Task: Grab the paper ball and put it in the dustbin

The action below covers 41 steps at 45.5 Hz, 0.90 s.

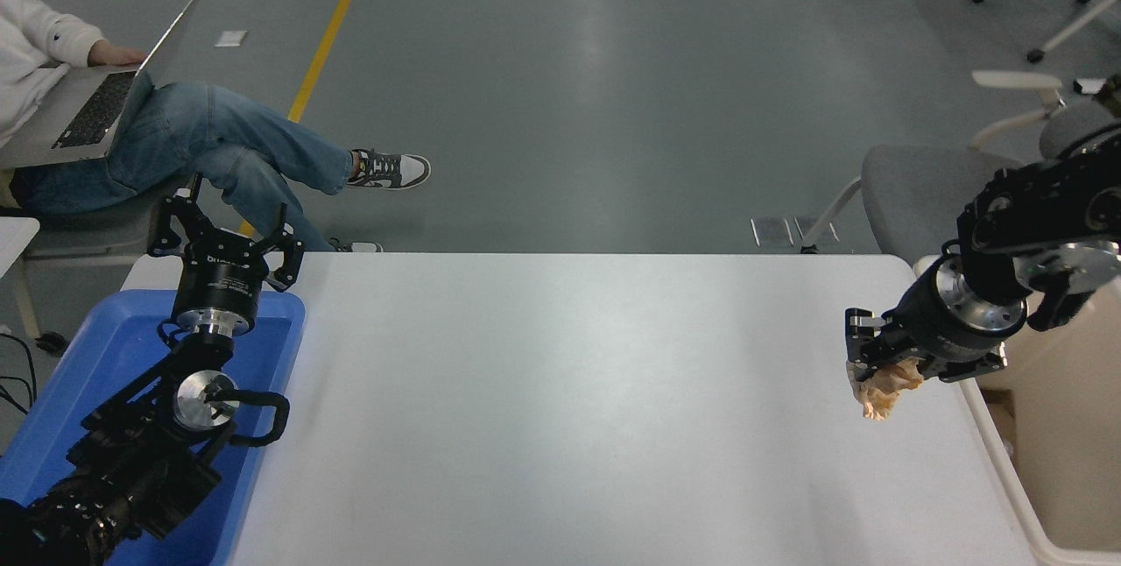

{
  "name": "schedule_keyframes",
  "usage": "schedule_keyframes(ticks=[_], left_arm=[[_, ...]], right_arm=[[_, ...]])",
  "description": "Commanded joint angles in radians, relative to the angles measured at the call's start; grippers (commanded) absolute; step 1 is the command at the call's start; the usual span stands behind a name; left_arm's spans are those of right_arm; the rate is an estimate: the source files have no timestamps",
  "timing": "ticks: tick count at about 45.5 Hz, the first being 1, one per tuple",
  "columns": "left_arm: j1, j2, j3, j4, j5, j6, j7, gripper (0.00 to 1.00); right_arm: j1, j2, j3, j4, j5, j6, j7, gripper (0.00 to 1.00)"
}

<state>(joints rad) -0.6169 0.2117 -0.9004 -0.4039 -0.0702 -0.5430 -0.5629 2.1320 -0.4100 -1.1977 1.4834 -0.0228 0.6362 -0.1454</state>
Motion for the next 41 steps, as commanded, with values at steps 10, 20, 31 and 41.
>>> schedule_keyframes(ticks=[10,20,31,41], left_arm=[[0.000,0.000,0.000,0.000,0.000,0.000,0.000,0.99],[0.000,0.000,0.000,0.000,0.000,0.000,0.000,0.99],[0.000,0.000,0.000,0.000,0.000,0.000,0.000,0.99],[0.000,0.000,0.000,0.000,0.000,0.000,0.000,0.99]], right_arm=[[0.338,-0.015,0.003,0.029,0.069,0.149,0.000,0.00],[0.341,-0.015,-0.011,0.026,0.073,0.149,0.000,0.00],[0.332,-0.035,-0.238,-0.034,0.073,0.149,0.000,0.00],[0.306,-0.288,-0.345,-0.064,0.046,-0.036,-0.002,0.00]])
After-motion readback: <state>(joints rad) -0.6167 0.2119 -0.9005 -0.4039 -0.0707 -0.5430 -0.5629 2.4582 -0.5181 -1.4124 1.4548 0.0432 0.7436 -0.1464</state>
